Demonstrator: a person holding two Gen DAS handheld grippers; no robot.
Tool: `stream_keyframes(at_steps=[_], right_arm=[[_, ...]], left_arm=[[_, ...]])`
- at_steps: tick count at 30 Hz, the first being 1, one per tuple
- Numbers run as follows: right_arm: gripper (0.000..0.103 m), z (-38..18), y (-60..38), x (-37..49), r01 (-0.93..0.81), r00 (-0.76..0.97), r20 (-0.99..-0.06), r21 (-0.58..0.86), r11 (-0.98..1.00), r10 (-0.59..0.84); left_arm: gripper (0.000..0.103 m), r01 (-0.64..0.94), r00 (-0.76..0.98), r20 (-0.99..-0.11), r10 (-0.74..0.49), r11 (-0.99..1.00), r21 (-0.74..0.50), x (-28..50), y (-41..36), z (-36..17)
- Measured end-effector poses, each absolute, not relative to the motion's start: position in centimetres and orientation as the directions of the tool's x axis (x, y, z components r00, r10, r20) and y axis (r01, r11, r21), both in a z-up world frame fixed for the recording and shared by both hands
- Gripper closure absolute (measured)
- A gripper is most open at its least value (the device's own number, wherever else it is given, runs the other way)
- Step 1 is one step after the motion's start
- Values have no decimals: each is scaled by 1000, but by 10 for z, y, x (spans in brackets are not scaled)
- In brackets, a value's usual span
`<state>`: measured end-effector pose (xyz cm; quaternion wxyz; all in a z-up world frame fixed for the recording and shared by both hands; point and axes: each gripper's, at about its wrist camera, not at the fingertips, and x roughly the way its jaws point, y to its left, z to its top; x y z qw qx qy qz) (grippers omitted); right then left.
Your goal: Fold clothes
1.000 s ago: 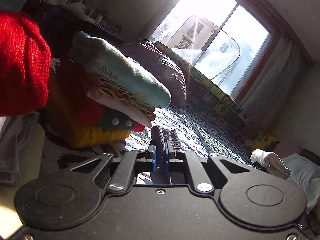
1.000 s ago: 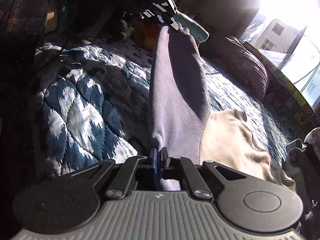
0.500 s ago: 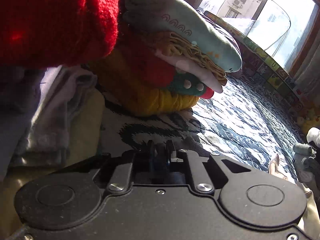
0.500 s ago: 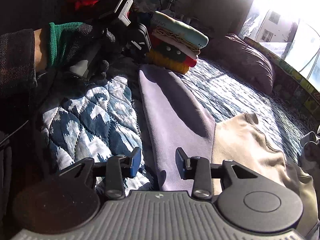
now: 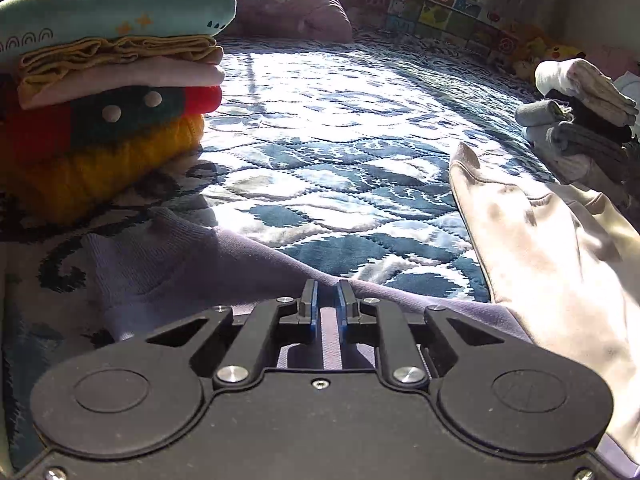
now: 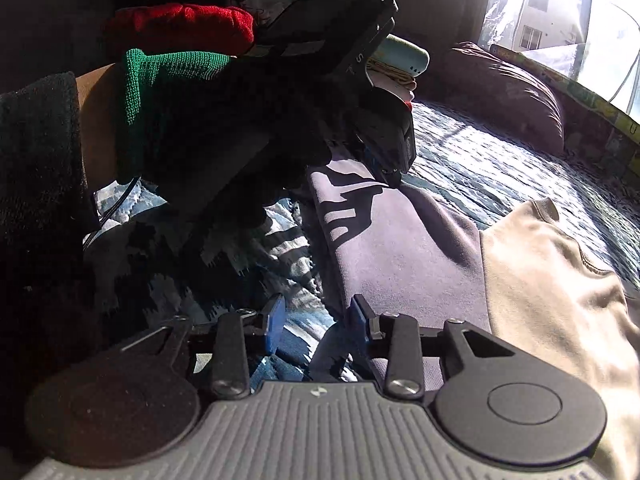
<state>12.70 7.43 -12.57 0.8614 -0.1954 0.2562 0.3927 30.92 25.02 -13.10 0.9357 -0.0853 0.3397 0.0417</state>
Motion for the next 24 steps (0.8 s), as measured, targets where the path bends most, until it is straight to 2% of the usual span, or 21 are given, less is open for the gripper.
stream_keyframes(at_steps=[1,3,7,9,10,11,12,13,14,17,18,21,24], right_arm=[[65,-126,74,126,-774,564,-591,-134,619,577],[65,-128,74,125,-768,572,-582,-133,626,578],[65,-130,73,121,-757,589,-562,-132,640,580],[65,-132,72,119,-751,597,-553,-131,647,581],[65,-132,72,118,-748,601,-548,-130,651,582],[65,-133,71,118,-746,605,-544,-131,653,581],[65,-133,71,117,-743,608,-542,-132,656,580],[65,-133,71,116,-741,611,-539,-133,658,580],[65,-134,70,115,-739,613,-537,-132,660,580],[65,-134,69,114,-734,618,-532,-127,667,579],[65,-135,68,113,-732,622,-529,-130,669,577],[65,-135,68,111,-728,628,-526,-135,673,574],[64,-135,66,111,-731,623,-524,-125,671,581]], left_arm=[[93,-191,771,-633,67,973,-130,307,259,-127],[93,-174,789,-614,22,966,-189,301,271,-119],[91,146,774,-553,-307,937,-316,286,257,-106],[88,311,708,-549,-444,894,-321,284,232,-108],[88,349,682,-563,-468,884,-311,286,222,-112],[87,348,664,-599,-447,894,-281,291,214,-120],[86,305,669,-645,-370,928,-216,297,208,-129],[95,259,691,-649,-317,948,-188,300,210,-132],[95,214,716,-640,-279,960,-178,303,215,-133],[95,2,813,-580,-55,996,-91,300,245,-125],[94,-36,822,-568,-47,990,-135,297,261,-122],[94,-2,834,-532,-145,964,-266,282,294,-108],[94,163,795,-519,-313,936,-313,272,292,-104]])
